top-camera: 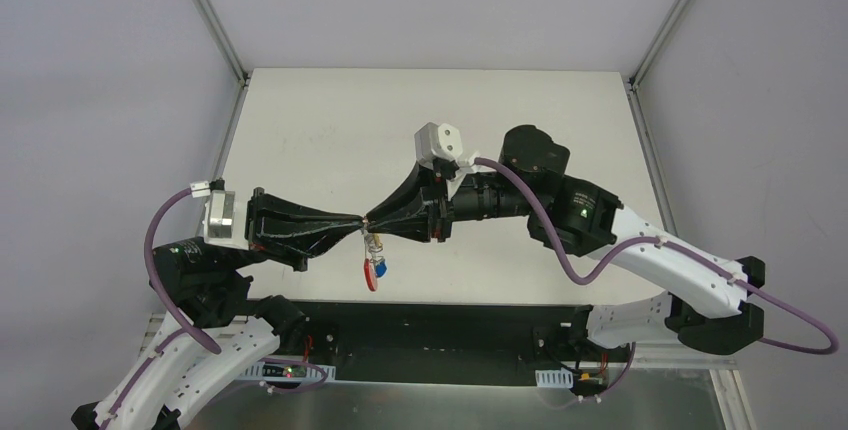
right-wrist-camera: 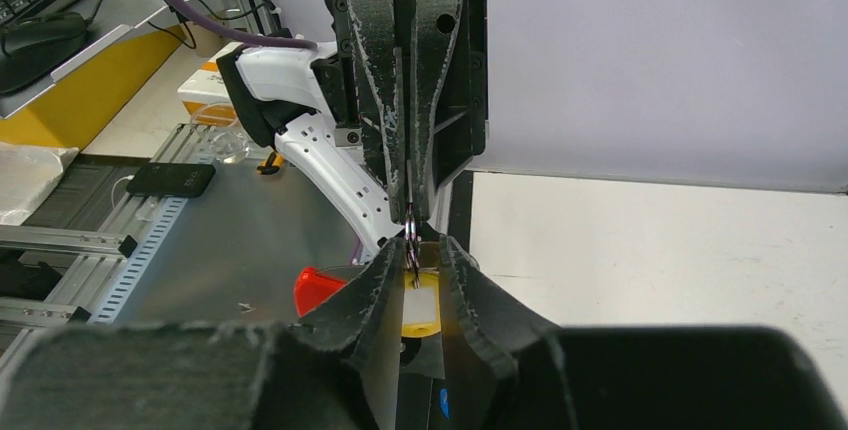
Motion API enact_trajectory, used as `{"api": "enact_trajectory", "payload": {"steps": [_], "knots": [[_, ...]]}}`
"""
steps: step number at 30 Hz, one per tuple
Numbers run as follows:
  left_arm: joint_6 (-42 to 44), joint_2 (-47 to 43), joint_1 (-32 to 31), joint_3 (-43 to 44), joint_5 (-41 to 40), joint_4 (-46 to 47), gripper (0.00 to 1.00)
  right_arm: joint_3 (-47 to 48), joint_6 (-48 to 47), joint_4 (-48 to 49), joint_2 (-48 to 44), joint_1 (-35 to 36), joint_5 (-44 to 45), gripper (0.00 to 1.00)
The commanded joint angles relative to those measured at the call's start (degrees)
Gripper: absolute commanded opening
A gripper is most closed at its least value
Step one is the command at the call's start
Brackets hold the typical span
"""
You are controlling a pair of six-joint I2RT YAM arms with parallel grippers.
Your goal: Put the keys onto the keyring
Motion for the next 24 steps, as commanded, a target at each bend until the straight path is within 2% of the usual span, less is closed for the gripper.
{"api": "enact_trajectory", "payload": {"steps": [1, 5, 6, 7, 8, 13, 18, 22, 24], "knots": [[0.83, -0.95, -0.25, 1.51, -1.15, 3.23, 0.00, 2.18, 0.83, 1.17, -0.08, 0.25, -1.73, 0.19], [1.16, -1.03, -0.25, 1.52, -1.18, 3.23, 0.00, 2.64, 1.24, -0.05, 0.19, 0.23, -2.15, 0.14], [1.19, -1.10, -0.25, 1.52, -1.17, 3.23, 0.00, 2.69, 1.27, -0.30, 0.19, 0.29, -2.11, 0.10], [1.24, -1.15, -0.25, 1.51, -1.24, 3.23, 0.00, 2.81, 1.31, -0.63, 0.26, 0.27, -2.27, 0.01], [1.25, -1.21, -0.25, 1.56, -1.27, 3.23, 0.00, 3.14, 1.28, -1.28, 0.41, 0.22, -2.31, 0.00], [1.46, -1.31, -0.25, 2.24, -1.33, 2.00, 0.00, 8.33, 2.38, -8.31, 2.44, 0.27, -1.45, 0.00], [1.25, 0.16, -0.25, 7.81, 0.92, -9.37, 0.00, 15.74, 2.44, -19.93, 4.87, 0.23, -0.38, 0.00], [0.27, 2.02, -0.24, 13.36, 3.68, -21.03, 0.18, 21.66, 2.34, -32.47, 7.49, -0.06, -0.58, 0.00], [-0.05, 4.02, -0.25, 18.26, 5.05, -28.14, 0.23, 24.24, 2.46, -38.08, 9.29, -0.48, -1.41, 0.00]]}}
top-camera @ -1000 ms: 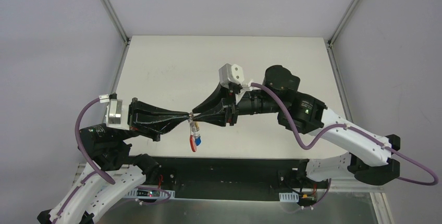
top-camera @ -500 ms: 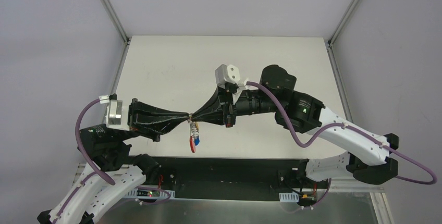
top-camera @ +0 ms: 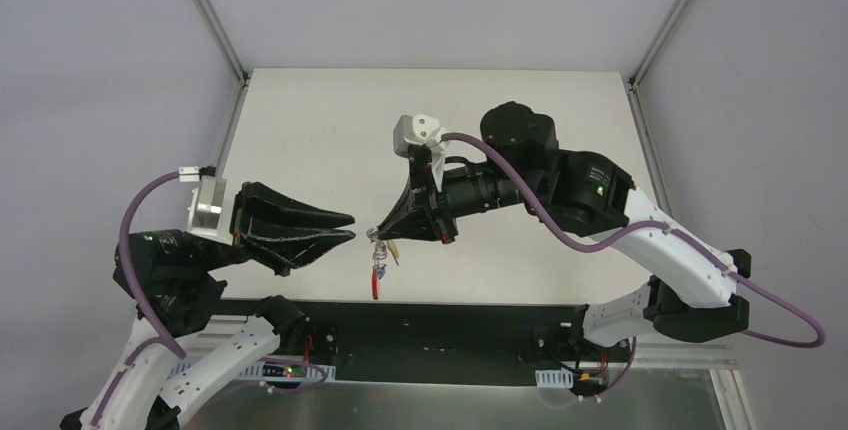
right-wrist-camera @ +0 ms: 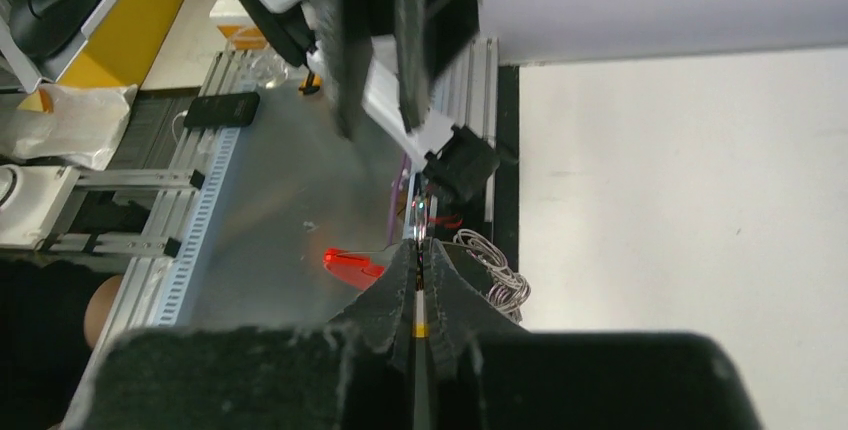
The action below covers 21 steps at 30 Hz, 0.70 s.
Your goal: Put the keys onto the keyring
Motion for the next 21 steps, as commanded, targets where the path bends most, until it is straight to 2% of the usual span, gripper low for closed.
{"api": "enact_trajectory", "payload": {"steps": [1, 3, 5, 9, 15, 21], "knots": [[-1.13, 3.85, -0.25, 10.31, 4.69, -15.39, 0.25, 7.34, 0.79, -16.17, 2.89, -0.60, -1.25, 0.00], [-1.94, 6.91, -0.25, 14.47, 7.19, -22.26, 0.28, 8.81, 1.37, -19.87, 3.67, -0.74, -2.46, 0.00], [-3.62, 10.02, -0.26, 16.76, 10.54, -24.82, 0.29, 6.99, 2.37, -19.83, 2.90, -1.10, -4.88, 0.00], [-7.14, 13.06, -0.25, 16.65, 15.34, -24.89, 0.45, 6.14, 4.99, -22.00, 3.19, -3.09, -11.38, 0.00], [-9.34, 15.28, -0.25, 14.42, 19.04, -26.27, 0.46, 3.54, 7.45, -21.95, 2.71, -3.33, -15.11, 0.00], [-13.02, 18.08, -0.24, 12.58, 22.92, -27.28, 0.43, 2.19, 9.00, -21.80, 3.19, -3.45, -14.53, 0.00]]}}
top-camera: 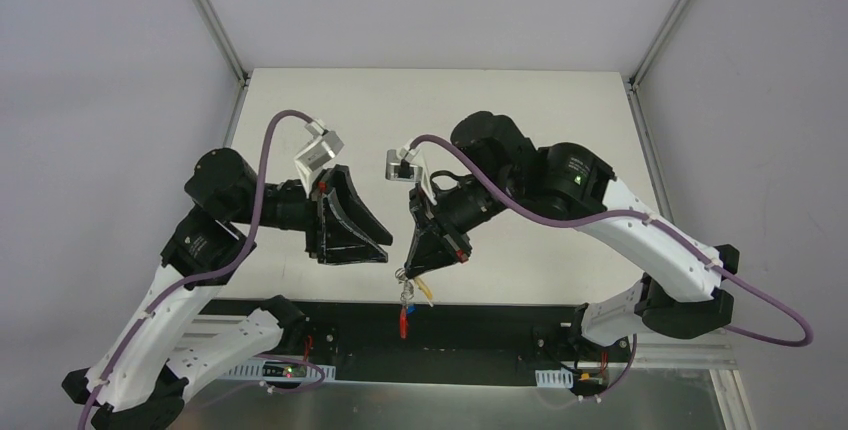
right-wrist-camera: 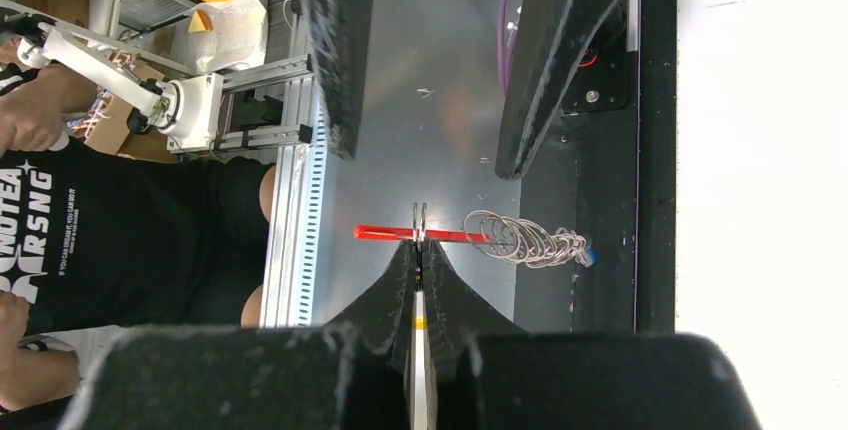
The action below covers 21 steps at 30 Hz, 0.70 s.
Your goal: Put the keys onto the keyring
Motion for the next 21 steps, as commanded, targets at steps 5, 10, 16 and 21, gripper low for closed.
{"api": "enact_trajectory", "payload": {"steps": [5, 10, 16, 21], "knots": [[-6.45, 3.80, -0.25, -1.57, 7.49, -1.88, 0.40, 0.95, 4.00, 0.79, 0.86, -0.85, -2.55, 0.00], [-7.10, 4.26, -0.33, -2.14, 9.26, -2.19, 0.37, 0.90, 4.90, 1.80, 1.72, -1.77, -3.20, 0.00], [-7.52, 4.48, -0.72, -2.85, 10.54, -2.28, 0.30, 1.04, 5.75, 2.22, 2.72, -2.91, -3.28, 0.00], [-7.60, 5.02, -1.03, -2.90, 11.60, -2.66, 0.26, 0.00, 6.32, 3.38, 2.46, -3.92, -3.82, 0.00]]}}
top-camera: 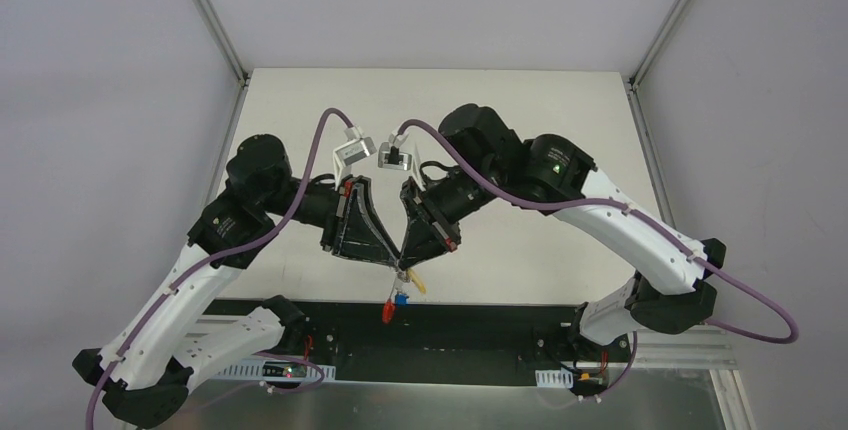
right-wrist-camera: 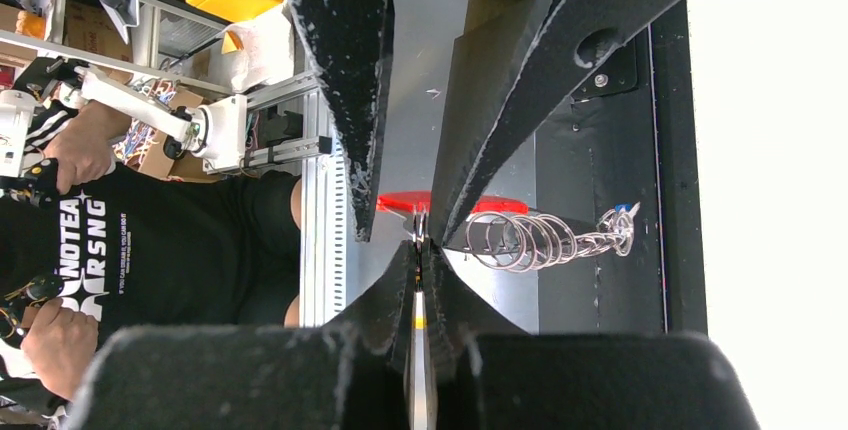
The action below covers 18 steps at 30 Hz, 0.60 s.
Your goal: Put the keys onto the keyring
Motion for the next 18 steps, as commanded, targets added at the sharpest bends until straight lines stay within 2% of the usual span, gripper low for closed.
{"api": "enact_trajectory", "payload": {"steps": [1, 18], "knots": [[-0.95, 0.15, -1.06, -0.15, 3.25, 0.50, 0.26, -0.13, 1.89, 3.58, -0.79, -1.08, -1.76, 0.00], [2.21, -0.35, -1.08, -0.16, 4.18, -3.07, 0.22, -1.43, 3.73, 4.02, -2.34, -2.39, -2.88, 0.00]]}}
